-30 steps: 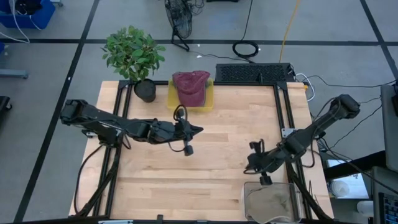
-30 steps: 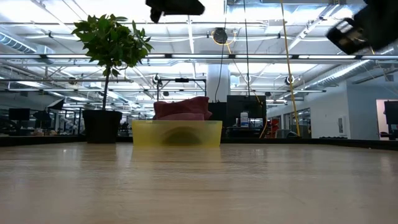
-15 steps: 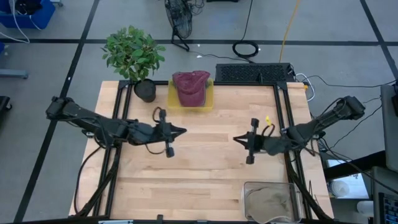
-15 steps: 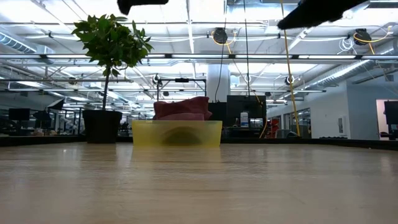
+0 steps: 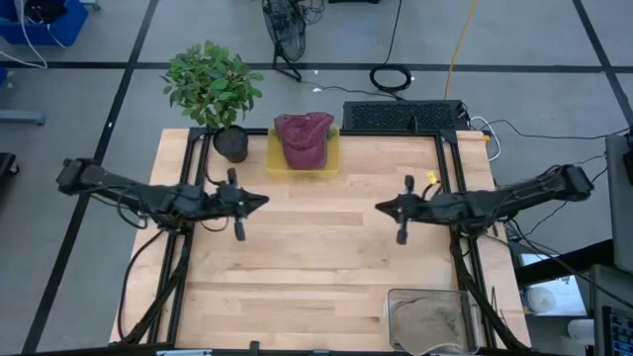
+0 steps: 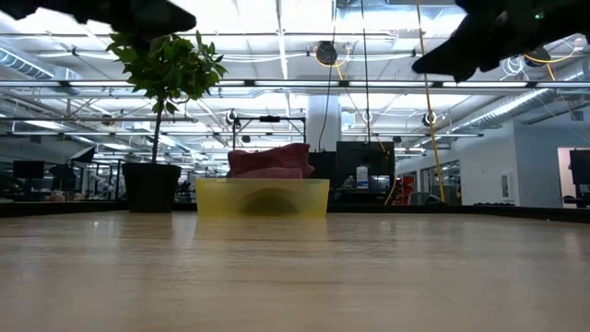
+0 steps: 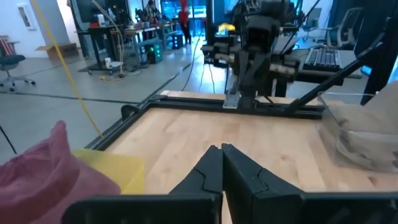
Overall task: Pick & Place hat
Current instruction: Return to Home Position
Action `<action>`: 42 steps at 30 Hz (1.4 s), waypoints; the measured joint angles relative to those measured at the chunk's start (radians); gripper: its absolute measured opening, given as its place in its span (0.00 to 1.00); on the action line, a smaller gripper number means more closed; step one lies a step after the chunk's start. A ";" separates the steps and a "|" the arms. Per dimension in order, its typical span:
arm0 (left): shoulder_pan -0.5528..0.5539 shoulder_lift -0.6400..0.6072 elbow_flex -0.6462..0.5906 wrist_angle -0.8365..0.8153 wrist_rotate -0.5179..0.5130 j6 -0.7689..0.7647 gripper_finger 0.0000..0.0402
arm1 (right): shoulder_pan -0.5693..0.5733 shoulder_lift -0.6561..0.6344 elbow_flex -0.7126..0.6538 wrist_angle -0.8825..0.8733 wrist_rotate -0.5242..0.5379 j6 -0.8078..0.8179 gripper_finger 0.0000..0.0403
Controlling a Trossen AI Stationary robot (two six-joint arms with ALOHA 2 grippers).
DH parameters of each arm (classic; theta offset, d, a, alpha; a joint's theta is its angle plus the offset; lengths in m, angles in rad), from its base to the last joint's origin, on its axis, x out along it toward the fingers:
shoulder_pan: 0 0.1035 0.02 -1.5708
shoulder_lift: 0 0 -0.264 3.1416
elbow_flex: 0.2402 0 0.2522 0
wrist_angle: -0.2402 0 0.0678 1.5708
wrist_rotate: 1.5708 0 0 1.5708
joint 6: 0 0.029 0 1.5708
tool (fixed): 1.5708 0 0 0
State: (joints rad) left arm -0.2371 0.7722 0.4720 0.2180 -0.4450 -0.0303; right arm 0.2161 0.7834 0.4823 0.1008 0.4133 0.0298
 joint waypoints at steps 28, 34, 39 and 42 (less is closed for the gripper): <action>0.016 -0.388 -0.330 0.063 0.000 -0.027 0.02 | 0.001 -0.739 -0.251 -0.232 -0.076 0.006 0.00; 0.061 -0.449 -0.367 0.025 0.000 -0.052 0.01 | -0.003 -0.770 -0.353 -0.123 -0.067 -0.036 0.00; 0.094 -0.477 -0.369 -0.076 0.035 -0.088 0.03 | -0.028 -0.776 -0.377 -0.105 -0.048 -0.040 0.00; 0.109 -0.482 -0.369 -0.108 0.076 -0.111 0.01 | -0.040 -0.776 -0.391 -0.091 -0.052 -0.018 0.00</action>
State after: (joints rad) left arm -0.1277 0.2905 0.1032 0.1098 -0.3694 -0.1413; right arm 0.1762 0.0078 0.0909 0.0098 0.3614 0.0118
